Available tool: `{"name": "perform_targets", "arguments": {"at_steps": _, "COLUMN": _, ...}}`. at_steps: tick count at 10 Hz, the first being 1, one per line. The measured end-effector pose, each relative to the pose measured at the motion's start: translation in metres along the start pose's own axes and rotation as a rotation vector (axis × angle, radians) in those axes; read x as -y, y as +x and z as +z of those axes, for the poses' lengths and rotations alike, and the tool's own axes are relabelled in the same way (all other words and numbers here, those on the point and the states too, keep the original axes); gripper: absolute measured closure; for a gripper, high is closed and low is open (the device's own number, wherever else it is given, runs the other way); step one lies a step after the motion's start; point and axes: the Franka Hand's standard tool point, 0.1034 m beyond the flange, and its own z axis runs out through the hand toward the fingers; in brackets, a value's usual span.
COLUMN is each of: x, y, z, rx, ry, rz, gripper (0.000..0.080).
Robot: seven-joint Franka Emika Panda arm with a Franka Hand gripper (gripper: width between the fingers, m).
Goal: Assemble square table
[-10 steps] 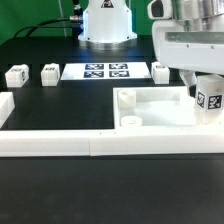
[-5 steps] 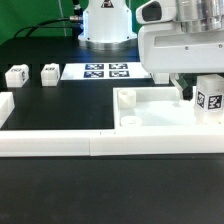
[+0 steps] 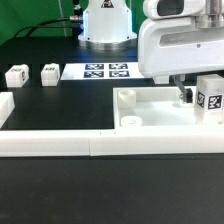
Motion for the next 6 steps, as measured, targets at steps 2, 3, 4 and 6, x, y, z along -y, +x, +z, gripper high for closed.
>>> {"name": "perform_targets", "arguments": {"at_steps": 2, "x": 0.0000, "y": -0.0004, "z": 0.0007, "rx": 0.001, "ry": 0.002, "rz": 0.108, "gripper": 0.0411}}
{"name": "perform_targets", "arguments": {"at_steps": 3, "x": 0.0000, "y": -0.0005, "z": 0.0008, "rx": 0.001, "ry": 0.002, "rz": 0.191, "gripper": 0.0514}}
{"name": "perform_targets", "arguments": {"at_steps": 4, "x": 0.0005, "y": -0.0005, "z": 0.0009, "rx": 0.001, "ry": 0.003, "rz": 0.304, "gripper": 0.0514}}
{"name": "perform_targets", "arguments": {"at_steps": 6, "x": 0.0010, "y": 0.0002, "z": 0.0007, "rx": -0.011, "ry": -0.011, "rz": 0.570, "gripper": 0.0514}}
